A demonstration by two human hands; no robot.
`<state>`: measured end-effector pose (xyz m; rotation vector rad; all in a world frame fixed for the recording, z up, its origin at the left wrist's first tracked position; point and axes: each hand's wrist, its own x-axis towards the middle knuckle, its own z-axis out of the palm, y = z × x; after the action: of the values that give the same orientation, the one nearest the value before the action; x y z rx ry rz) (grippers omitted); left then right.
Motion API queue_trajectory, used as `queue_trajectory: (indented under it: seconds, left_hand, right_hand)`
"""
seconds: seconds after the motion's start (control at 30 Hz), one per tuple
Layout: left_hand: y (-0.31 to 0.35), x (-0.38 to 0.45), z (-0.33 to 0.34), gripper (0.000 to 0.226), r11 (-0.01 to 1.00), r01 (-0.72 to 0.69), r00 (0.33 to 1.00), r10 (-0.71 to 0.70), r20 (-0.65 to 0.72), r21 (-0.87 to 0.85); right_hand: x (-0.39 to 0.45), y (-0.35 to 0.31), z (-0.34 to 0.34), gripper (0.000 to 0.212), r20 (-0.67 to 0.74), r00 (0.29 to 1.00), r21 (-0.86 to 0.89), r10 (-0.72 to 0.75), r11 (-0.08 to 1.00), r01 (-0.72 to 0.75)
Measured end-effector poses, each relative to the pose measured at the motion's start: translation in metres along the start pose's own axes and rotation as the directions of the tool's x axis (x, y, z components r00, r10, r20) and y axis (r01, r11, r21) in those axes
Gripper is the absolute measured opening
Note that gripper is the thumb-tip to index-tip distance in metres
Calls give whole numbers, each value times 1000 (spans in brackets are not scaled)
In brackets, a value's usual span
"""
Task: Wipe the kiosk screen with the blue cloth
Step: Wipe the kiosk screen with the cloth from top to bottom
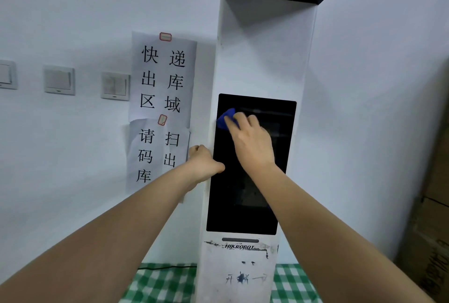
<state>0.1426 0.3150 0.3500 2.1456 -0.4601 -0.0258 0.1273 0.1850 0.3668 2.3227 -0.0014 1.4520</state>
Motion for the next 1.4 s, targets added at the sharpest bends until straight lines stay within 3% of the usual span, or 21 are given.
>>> queue_trajectory:
  seconds: [0.07,0.1,0.2,0.27,0.4,0.47,0.63,0.8,0.97,1.03,1.2,1.27,1.4]
  left_hand:
    - [1,-2,-2,68,1000,5,1000,-5,-1,5]
    - [1,-3,-3,68,1000,11,1000,-11,1,13]
    - [1,-7,-4,48,1000,19,1000,-19,16,25]
    - [-1,-7,-4,51,998,39,999,-40,7,46]
    - [-3,-7,-6,66,996,55,998,-57,30,72]
    - [-3,-8,-7,67,995,54,998,-57,40,80]
    - [0,-9,-3,68,995,52,997,-56,58,81]
    - [5,-10,0,74,997,36,997,-41,65,75]
    - [5,-12,3,82,998,53,996,-55,70,23]
    - [4,-12,4,84,999,44,996,-45,73,15]
    - [6,-11,1,88,1000,9,997,-9,73,-7]
    - [6,-11,1,89,1000,13,998,-12,62,-22]
    - [7,-10,7,86,1000,16,998,-15,64,-20]
  right_hand:
    - [-1,-11,2,63,-36,994,78,101,992,-98]
    - [-6,-16,4,62,-26,997,88,72,994,-69]
    - [-23,-24,10,58,66,978,34,-197,980,195]
    - [-22,-15,8,54,82,957,-4,-278,960,280]
    - [-1,1,2,60,-22,1000,29,3,1000,-2]
    - [-3,-3,3,65,-10,1000,45,24,999,-24]
    - [-14,5,0,64,82,937,-40,-339,939,343]
    - [-3,11,-4,65,0,1000,37,-1,999,1]
    - [-23,5,1,69,112,950,-6,-292,956,294]
    - [-19,17,-2,71,124,935,-55,-332,939,340]
    - [-10,25,-3,73,-5,1000,-42,-25,999,25]
    - [-19,14,1,71,10,1000,-2,4,1000,-4]
    - [-39,15,6,70,102,950,-41,-295,953,301]
